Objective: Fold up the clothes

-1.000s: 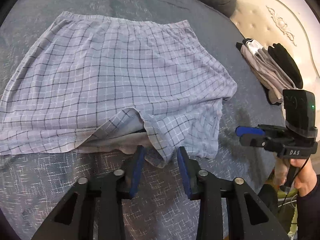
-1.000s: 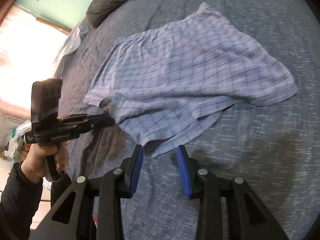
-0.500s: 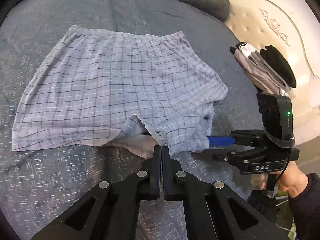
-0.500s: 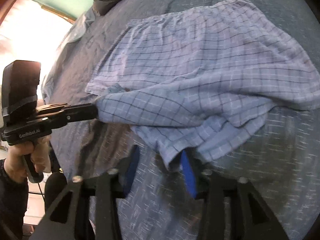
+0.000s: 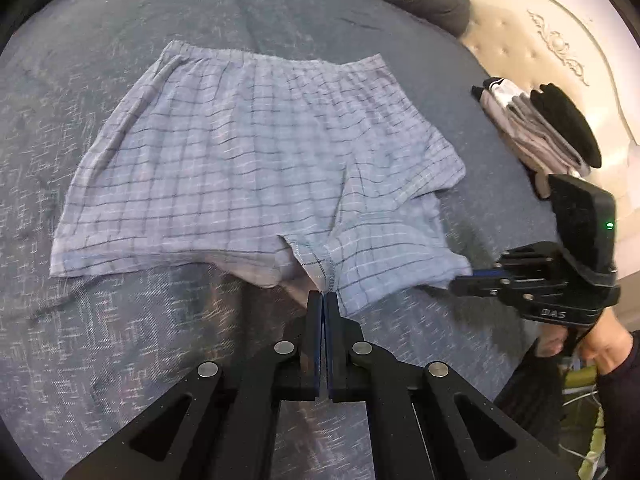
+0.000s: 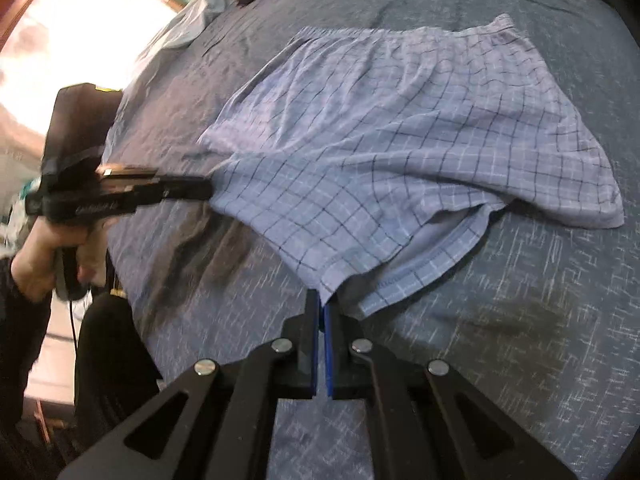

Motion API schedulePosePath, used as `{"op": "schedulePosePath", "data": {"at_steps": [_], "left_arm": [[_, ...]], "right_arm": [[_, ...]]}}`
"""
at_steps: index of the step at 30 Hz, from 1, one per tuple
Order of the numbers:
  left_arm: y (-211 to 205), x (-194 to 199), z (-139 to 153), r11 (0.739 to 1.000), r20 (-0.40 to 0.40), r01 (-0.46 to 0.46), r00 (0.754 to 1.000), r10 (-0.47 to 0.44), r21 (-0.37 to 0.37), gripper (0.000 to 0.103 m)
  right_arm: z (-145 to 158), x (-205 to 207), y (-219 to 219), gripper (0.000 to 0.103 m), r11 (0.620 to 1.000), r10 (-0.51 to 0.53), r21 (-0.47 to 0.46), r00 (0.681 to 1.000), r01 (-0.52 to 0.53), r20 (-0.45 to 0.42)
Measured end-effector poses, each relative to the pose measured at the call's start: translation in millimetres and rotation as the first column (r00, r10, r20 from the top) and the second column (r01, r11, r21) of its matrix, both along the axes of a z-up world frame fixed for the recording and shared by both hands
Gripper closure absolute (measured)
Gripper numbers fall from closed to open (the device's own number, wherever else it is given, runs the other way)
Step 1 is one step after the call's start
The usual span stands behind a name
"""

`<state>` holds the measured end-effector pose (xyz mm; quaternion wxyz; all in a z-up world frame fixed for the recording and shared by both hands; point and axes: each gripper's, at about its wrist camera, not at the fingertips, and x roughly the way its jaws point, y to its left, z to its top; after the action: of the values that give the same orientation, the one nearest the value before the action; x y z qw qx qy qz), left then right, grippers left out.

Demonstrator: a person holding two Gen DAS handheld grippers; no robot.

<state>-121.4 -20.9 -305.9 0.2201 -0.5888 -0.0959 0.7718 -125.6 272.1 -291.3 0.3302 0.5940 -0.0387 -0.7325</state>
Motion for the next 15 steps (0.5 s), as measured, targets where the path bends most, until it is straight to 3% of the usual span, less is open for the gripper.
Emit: {"op": "schedulePosePath", "data": {"at_steps": [8, 11, 15], "left_arm": [[-6, 8, -16, 1.000, 0.040, -0.009, 0.999, 0.010, -0.022, 0.102], [-1, 11, -23, 1.000, 0.058, -0.001, 0.998, 0.002, -0.011, 0.102], [-1, 8, -34, 1.000, 0.088, -0.019, 0.996, 0.020, -0.012, 0.102]], "right_arm": [[-25, 2, 1, 0.101, 0.999, -0.010, 0.050, 0.999, 0.008, 0.038], [-24, 2, -1, 0.101, 1.000, -0.008, 0.001, 0.998, 0.008, 0.056], [-16, -4, 5, 0.096, 1.000, -0.018, 0.003, 0.999, 0.018, 0.048]]}}
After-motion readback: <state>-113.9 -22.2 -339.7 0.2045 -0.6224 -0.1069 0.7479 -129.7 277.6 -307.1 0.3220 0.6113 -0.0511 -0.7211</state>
